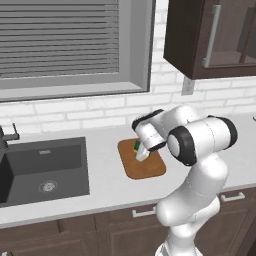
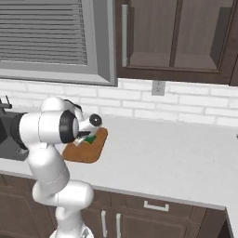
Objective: Pick up the sponge from the counter and clean the cutting board by briefly scrubbing or pressing down on the cutting board. Once finished, release the sponge.
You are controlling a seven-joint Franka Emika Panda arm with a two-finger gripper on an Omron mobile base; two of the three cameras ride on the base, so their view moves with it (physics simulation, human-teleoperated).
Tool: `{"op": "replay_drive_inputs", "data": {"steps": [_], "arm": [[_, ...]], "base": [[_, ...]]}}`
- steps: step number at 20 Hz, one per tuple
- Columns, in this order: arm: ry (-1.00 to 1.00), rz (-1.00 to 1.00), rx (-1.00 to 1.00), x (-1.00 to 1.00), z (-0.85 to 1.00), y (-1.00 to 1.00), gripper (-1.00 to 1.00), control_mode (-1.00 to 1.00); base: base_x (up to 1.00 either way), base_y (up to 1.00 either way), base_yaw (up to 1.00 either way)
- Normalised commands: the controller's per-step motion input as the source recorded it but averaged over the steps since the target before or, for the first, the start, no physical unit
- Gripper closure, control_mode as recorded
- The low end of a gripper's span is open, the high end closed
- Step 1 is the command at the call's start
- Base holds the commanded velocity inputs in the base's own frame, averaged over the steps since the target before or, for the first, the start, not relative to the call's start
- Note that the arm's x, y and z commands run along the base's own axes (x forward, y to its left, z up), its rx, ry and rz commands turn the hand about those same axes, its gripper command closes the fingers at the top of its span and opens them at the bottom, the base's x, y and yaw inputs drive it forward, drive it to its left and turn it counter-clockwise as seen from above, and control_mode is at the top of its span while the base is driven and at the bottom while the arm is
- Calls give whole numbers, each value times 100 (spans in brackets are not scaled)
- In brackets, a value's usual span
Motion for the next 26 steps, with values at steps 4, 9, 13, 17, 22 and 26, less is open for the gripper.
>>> {"op": "replay_drive_inputs", "data": {"steps": [4,9,13,17,22,26], "arm": [[40,0,-3,64,-88,30,100,-100],[25,2,-4,3,-100,5,100,-100],[-15,4,0,-60,-100,0,100,-100],[-46,0,8,-41,-30,11,100,-100],[-37,3,17,17,53,9,100,-100],[3,2,2,9,-36,8,100,-100]], "base": [[0,0,0],[0,0,0],[0,0,0],[0,0,0],[0,0,0],[0,0,0]]}}
